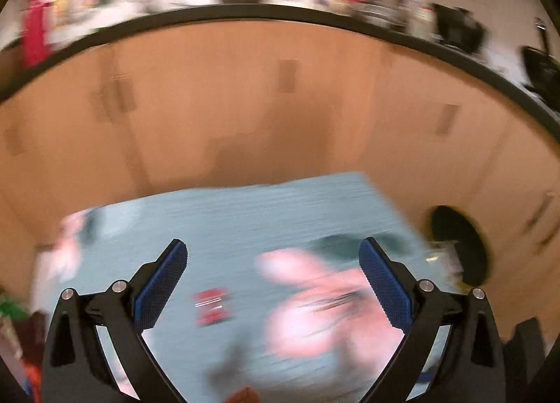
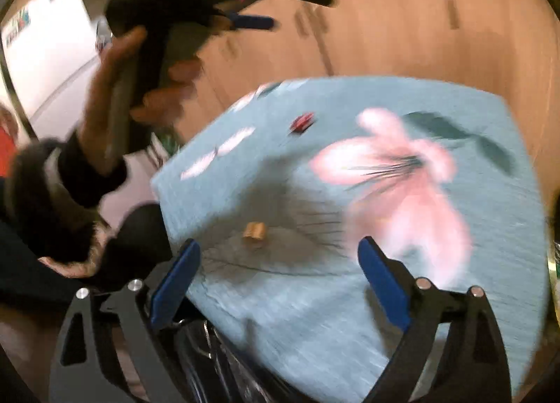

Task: Collect trash
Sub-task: 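Grasp the red candy wrapper with the left tool while the right tool grasps the brass cap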

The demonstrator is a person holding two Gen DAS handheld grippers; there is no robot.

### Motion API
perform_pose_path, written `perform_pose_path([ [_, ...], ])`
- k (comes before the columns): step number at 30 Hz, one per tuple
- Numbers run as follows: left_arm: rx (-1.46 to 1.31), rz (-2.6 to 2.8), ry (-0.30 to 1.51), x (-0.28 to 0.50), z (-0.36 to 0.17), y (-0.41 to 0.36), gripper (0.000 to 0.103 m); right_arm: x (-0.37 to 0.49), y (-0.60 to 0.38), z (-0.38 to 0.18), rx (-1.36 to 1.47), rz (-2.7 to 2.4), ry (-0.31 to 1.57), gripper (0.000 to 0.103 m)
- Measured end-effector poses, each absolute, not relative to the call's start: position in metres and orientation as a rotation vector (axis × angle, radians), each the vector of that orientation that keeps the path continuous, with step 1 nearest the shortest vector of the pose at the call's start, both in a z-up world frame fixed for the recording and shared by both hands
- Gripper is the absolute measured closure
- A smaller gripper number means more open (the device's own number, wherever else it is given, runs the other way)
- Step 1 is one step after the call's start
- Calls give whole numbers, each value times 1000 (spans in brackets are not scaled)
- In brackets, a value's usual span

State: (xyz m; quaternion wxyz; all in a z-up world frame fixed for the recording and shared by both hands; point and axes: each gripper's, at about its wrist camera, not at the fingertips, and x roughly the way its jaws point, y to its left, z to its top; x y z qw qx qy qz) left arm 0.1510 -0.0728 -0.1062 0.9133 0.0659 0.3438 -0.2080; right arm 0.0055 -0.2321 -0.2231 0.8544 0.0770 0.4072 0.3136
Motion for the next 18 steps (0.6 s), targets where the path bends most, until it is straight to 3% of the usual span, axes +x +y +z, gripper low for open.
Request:
perform_pose_path([
  [2, 114, -341, 721, 149, -117, -25, 8, 11, -211, -231, 107, 632, 887, 47],
  [4, 84, -293, 731, 149, -124, 6, 8, 20, -196, -242, 80, 630, 924, 55],
  [9, 24, -257, 763, 157, -144, 42, 8, 30, -180, -244, 52, 569, 933, 56],
  [12, 27, -272, 760, 164, -148, 36, 8, 29, -168, -249, 16, 549, 953, 70],
  [13, 28, -279, 762, 167, -150, 33, 8, 29, -162, -251, -25, 521, 954, 81],
  [18, 69, -308, 788, 186, -173, 7, 8, 20, -166, -242, -35, 505, 932, 82],
])
